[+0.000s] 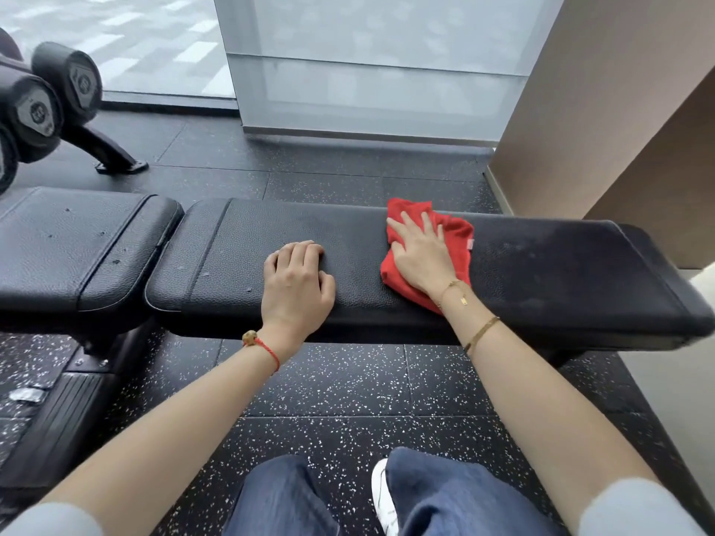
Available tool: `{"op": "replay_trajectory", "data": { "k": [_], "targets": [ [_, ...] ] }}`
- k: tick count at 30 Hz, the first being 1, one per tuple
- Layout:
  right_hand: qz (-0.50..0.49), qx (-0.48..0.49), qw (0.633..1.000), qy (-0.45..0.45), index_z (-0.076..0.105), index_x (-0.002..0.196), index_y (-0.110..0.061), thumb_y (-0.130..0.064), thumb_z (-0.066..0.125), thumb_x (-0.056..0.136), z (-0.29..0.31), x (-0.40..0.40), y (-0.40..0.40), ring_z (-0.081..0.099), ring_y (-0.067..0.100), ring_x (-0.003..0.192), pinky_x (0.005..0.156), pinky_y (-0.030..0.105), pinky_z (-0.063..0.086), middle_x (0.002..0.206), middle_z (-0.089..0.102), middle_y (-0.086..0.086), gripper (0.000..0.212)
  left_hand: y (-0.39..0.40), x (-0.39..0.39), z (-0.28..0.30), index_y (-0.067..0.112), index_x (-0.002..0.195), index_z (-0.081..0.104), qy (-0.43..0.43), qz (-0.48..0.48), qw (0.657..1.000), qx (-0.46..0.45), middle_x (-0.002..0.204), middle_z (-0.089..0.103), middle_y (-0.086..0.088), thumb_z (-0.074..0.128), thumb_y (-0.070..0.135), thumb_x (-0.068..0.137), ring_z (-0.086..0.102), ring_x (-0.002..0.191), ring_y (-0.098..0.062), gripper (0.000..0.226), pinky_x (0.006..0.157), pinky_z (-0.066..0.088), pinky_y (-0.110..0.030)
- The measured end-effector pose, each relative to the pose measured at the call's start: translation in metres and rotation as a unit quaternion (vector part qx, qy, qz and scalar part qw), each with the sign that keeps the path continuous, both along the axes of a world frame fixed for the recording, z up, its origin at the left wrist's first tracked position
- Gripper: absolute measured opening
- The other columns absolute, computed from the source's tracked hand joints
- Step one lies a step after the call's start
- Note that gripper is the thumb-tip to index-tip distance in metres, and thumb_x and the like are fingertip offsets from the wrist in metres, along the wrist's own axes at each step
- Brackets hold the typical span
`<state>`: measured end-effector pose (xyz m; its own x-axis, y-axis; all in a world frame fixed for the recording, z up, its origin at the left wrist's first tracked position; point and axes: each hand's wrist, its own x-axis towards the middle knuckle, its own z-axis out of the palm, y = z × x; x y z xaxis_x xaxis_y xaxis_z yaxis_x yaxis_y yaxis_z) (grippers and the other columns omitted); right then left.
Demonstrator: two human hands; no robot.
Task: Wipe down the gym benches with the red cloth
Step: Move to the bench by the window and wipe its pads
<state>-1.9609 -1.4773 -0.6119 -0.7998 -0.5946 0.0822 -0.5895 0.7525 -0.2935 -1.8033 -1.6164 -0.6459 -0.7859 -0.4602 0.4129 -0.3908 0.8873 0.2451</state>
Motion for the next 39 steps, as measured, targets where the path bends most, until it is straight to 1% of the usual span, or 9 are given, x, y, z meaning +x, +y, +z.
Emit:
{"op": "replay_trajectory", "data": {
  "k": [4, 7, 13, 17, 22, 26, 31, 35, 39],
  "targets": [
    [0.117, -0.024, 0.993, 0.011, 0.035, 0.148, -0.032, -0.024, 0.042, 0.097, -0.007, 0.04, -0.005, 0.007, 0.023, 0.15, 0.122, 0.044, 0.0, 0.16, 0.023, -0.007, 0.051, 0.0, -0.001, 0.0, 0.015, 0.114, 0.058, -0.006, 0.003, 1.0, -0.005, 0.126, 0.06, -0.003, 0.041, 0.027, 0.082, 0.051, 0.119, -0.028, 0.038, 0.106, 0.036, -0.045],
    [0.134, -0.043, 0.99, 0.01, 0.037, 0.146, -0.033, -0.023, 0.044, 0.097, -0.011, 0.049, 0.024, 0.007, 0.021, 0.15, 0.123, 0.041, 0.001, 0.159, 0.026, -0.008, 0.051, -0.001, -0.002, 0.001, 0.015, 0.115, 0.059, -0.015, -0.002, 1.0, -0.011, 0.127, 0.059, -0.004, 0.041, 0.027, 0.083, 0.051, 0.121, -0.028, 0.038, 0.106, 0.035, -0.044],
    [0.0, -0.054, 0.999, -0.001, 0.04, 0.145, -0.033, -0.021, 0.042, 0.097, -0.013, 0.007, 0.088, 0.008, 0.024, 0.15, 0.122, 0.044, 0.002, 0.159, 0.027, -0.007, 0.05, 0.001, -0.006, 0.005, 0.018, 0.111, 0.059, -0.014, -0.015, 1.0, 0.003, 0.124, 0.059, 0.0, 0.039, 0.03, 0.086, 0.049, 0.12, -0.026, 0.034, 0.105, 0.035, -0.044],
    [-0.077, -0.019, 0.997, -0.019, 0.035, 0.148, -0.03, -0.024, 0.036, 0.098, -0.002, -0.027, 0.075, 0.004, 0.028, 0.15, 0.122, 0.047, -0.002, 0.161, 0.02, -0.005, 0.05, 0.016, -0.019, 0.011, 0.017, 0.117, 0.059, -0.01, -0.042, 0.999, 0.008, 0.125, 0.06, -0.001, 0.042, 0.03, 0.085, 0.049, 0.121, -0.026, 0.038, 0.108, 0.034, -0.045],
    [0.032, -0.018, 0.999, -0.018, 0.034, 0.148, -0.031, -0.023, 0.037, 0.099, -0.001, -0.005, 0.044, 0.004, 0.023, 0.151, 0.122, 0.046, -0.002, 0.161, 0.019, -0.006, 0.051, 0.038, -0.044, 0.013, 0.017, 0.121, 0.059, -0.016, -0.055, 0.998, 0.019, 0.128, 0.058, 0.0, 0.049, 0.025, 0.087, 0.048, 0.124, -0.025, 0.035, 0.109, 0.032, -0.043],
    [0.082, -0.042, 0.996, -0.012, 0.037, 0.146, -0.034, -0.022, 0.042, 0.098, -0.009, 0.017, 0.077, 0.005, 0.021, 0.151, 0.123, 0.044, 0.0, 0.159, 0.024, -0.009, 0.05, 0.049, -0.058, 0.012, 0.018, 0.123, 0.057, -0.024, -0.067, 0.997, 0.013, 0.13, 0.057, 0.0, 0.048, 0.025, 0.088, 0.047, 0.126, -0.025, 0.036, 0.11, 0.031, -0.043],
    [-0.037, -0.059, 0.998, -0.003, 0.041, 0.144, -0.035, -0.02, 0.042, 0.097, -0.014, -0.012, 0.142, 0.01, 0.025, 0.15, 0.121, 0.045, 0.002, 0.158, 0.028, -0.008, 0.049, 0.052, -0.069, 0.011, 0.016, 0.126, 0.055, -0.031, -0.087, 0.996, -0.011, 0.133, 0.054, -0.003, 0.046, 0.026, 0.089, 0.045, 0.127, -0.026, 0.039, 0.11, 0.032, -0.046],
    [-0.144, -0.009, 0.989, -0.016, 0.036, 0.147, -0.032, -0.024, 0.038, 0.099, -0.007, -0.066, 0.155, 0.006, 0.031, 0.15, 0.121, 0.05, 0.001, 0.16, 0.023, -0.003, 0.049, 0.049, -0.072, 0.007, 0.017, 0.126, 0.054, -0.043, -0.077, 0.996, -0.004, 0.134, 0.053, -0.002, 0.044, 0.029, 0.09, 0.043, 0.128, -0.026, 0.039, 0.11, 0.031, -0.045],
    [-0.129, 0.01, 0.991, -0.026, 0.032, 0.149, -0.033, -0.025, 0.035, 0.098, -0.003, -0.086, 0.114, 0.003, 0.03, 0.15, 0.121, 0.051, -0.002, 0.162, 0.017, -0.004, 0.051, 0.05, -0.074, 0.005, 0.018, 0.119, 0.056, -0.041, -0.065, 0.997, 0.008, 0.13, 0.055, -0.001, 0.045, 0.031, 0.088, 0.045, 0.124, -0.025, 0.036, 0.107, 0.033, -0.046]
  ]
}}
